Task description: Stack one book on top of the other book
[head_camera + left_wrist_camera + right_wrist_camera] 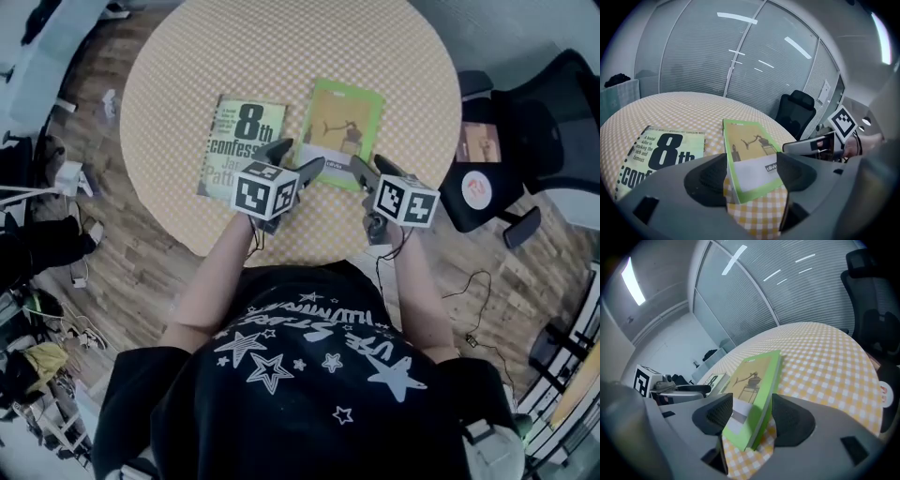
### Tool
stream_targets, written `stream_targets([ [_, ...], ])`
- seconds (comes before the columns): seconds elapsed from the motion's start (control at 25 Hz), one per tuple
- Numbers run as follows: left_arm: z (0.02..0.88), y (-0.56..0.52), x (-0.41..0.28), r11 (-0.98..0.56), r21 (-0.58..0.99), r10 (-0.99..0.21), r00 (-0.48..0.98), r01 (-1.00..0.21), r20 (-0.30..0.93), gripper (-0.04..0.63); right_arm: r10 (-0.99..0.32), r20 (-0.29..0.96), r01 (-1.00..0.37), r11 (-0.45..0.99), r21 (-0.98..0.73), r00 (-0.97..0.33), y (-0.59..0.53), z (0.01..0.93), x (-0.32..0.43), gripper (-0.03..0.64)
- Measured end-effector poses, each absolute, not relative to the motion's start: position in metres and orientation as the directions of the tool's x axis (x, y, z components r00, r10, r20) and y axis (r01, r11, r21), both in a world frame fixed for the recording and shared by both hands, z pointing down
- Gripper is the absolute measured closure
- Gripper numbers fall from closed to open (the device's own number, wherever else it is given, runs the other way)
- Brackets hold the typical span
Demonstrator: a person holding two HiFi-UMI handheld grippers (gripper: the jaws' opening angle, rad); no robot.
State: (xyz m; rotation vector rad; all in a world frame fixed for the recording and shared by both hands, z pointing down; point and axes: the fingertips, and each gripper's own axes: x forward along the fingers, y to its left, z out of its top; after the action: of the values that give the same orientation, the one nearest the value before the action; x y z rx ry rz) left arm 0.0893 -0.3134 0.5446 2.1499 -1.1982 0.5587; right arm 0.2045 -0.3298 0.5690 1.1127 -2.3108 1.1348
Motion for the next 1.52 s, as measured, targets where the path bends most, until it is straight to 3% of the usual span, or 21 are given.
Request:
stream_targets([
  [0.88, 0.569, -0.341, 0.095, -0.331, 0.308, -0.564, 0.449, -0.892, 0.693, 0.267, -0.426, 0.618, -0.748, 0.313, -0.585, -0.661, -0.344, 0.593, 0.198, 0.374],
  [1.52, 0.595, -0.340, 0.098, -0.327, 0.228, -0.429, 0.359, -0.917, 0.829, 0.262, -0.404, 0.630, -0.747, 0.308, -0.588, -0.663, -0.345, 0.597, 0.195, 0.375],
])
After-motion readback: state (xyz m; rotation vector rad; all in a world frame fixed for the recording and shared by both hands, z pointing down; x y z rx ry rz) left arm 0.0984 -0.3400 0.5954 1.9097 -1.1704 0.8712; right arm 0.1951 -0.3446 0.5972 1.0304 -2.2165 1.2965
